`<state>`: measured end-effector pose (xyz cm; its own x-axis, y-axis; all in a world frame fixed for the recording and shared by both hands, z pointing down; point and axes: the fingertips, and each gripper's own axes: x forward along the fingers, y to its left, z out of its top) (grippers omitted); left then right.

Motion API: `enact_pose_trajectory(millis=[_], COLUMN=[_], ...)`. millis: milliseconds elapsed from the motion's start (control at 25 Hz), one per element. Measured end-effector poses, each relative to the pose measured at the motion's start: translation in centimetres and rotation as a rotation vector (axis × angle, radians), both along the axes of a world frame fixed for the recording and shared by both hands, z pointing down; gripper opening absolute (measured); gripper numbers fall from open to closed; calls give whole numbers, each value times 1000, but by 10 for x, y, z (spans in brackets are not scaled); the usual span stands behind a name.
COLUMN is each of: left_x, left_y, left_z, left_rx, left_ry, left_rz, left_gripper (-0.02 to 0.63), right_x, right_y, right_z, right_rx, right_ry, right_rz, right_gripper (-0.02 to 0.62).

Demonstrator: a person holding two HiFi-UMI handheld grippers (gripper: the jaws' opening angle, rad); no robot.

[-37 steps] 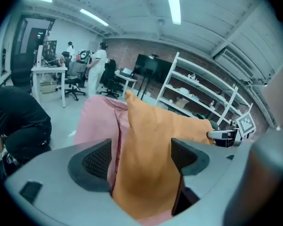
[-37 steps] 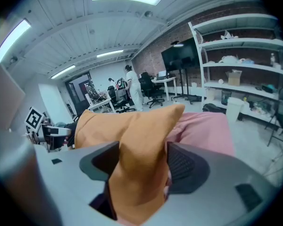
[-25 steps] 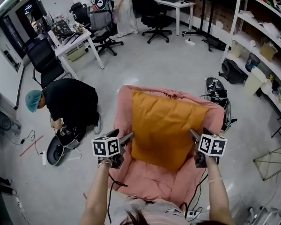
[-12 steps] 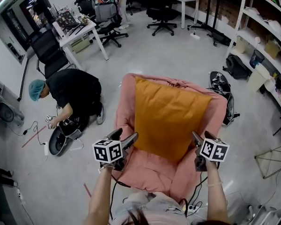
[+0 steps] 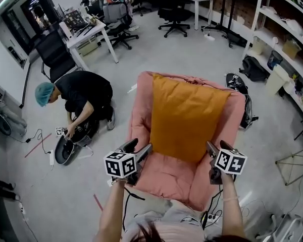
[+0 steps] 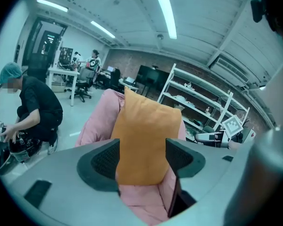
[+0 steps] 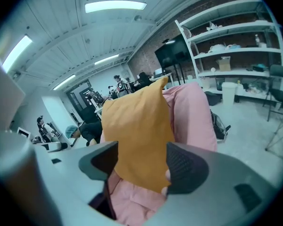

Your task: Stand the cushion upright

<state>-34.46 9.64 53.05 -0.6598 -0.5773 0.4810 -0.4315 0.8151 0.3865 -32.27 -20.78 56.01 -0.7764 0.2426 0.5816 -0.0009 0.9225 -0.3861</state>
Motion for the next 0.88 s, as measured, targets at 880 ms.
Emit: enact_pose_trajectory(millis=[880], left_x=[144], left_y=[70], left_z=[-31], left_rx=[74], left_ry=[-109], left_rz=[8], left_gripper=[258], right_x=[160], right_y=[112], right_z=[-49], right_rx=[-6], right_ry=[-135], right_rz=[49], right_gripper=[322])
